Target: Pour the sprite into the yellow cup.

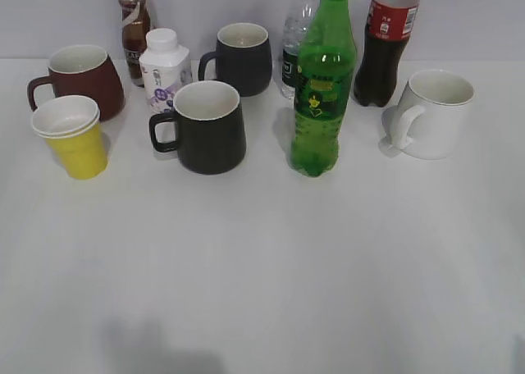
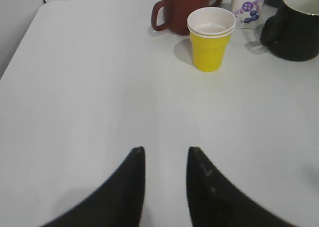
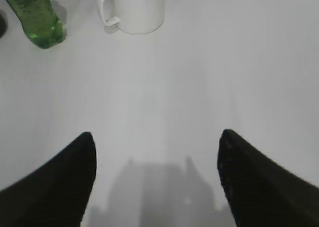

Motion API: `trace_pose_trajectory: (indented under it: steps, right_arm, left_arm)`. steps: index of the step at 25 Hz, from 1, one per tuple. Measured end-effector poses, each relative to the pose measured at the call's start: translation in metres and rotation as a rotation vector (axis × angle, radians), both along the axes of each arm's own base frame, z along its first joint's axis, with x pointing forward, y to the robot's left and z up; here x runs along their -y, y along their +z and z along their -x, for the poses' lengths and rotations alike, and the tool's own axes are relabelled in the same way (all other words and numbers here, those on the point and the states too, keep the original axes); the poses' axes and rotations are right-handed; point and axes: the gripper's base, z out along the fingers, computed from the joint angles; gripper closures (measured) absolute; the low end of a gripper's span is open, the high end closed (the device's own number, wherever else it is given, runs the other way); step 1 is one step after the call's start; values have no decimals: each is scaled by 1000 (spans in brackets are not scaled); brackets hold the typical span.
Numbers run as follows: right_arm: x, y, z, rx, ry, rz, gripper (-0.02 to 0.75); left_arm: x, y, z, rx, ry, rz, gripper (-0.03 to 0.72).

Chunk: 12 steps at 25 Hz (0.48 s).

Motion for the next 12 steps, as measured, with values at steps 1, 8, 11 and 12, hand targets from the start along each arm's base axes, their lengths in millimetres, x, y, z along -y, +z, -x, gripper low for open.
trace_pose_trajectory:
  steps: [1,8,11,12]
  right_arm:
    - [0,0,0,0,0,0,169]
    - [0,0,0,0,0,0,171]
    - [0,0,0,0,0,0,171]
    - [0,0,0,0,0,0,171]
  left_arm:
    - [0,0,0,0,0,0,462]
    - [0,0,0,0,0,0,462]
    - [0,0,0,0,0,0,462]
    - [0,0,0,0,0,0,462]
